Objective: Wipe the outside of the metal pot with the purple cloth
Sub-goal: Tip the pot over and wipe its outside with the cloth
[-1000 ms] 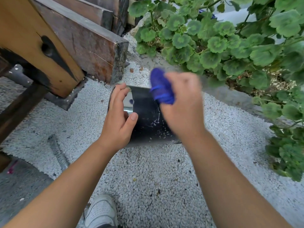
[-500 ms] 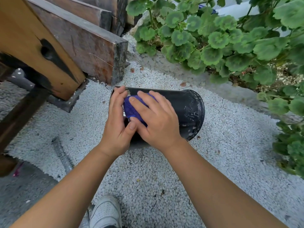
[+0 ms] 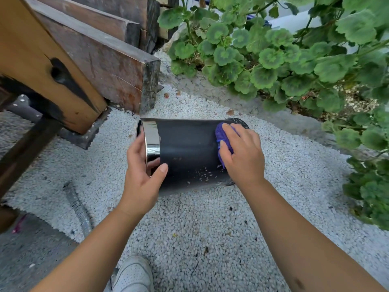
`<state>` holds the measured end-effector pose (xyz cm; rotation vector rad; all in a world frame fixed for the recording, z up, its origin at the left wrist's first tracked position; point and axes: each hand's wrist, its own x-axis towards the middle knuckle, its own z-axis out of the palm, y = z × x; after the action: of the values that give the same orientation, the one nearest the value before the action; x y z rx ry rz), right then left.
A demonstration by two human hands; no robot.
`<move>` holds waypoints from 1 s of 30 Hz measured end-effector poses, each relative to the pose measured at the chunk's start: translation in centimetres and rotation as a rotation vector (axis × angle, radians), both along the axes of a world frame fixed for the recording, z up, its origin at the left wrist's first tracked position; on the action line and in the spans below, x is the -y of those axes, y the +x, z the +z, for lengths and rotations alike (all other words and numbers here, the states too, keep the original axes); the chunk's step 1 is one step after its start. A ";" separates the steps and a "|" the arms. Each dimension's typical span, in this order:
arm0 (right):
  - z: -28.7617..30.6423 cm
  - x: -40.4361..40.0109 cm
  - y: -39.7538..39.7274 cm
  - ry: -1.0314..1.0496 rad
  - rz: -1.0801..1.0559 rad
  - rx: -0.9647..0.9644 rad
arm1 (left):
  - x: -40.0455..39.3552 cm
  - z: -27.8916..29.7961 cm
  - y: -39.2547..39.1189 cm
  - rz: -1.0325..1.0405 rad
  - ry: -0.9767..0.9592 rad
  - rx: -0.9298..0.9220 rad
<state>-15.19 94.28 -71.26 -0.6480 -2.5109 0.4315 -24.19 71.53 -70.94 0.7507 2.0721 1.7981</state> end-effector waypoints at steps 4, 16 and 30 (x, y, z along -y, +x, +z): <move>-0.1 0.2 0.0 0.049 -0.040 -0.012 | 0.6 -0.2 1.2 0.052 -0.122 -0.013; 5.9 1.5 -1.1 -0.117 -0.051 -0.162 | -3.1 5.9 -0.7 0.007 0.003 0.190; 0.9 4.5 -0.9 -0.241 0.007 -0.061 | -3.2 4.4 -0.2 -0.085 -0.539 -0.423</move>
<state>-16.11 89.78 -70.40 -0.7055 -2.4251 0.7528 -24.38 74.70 -66.51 1.0922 2.5738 1.0076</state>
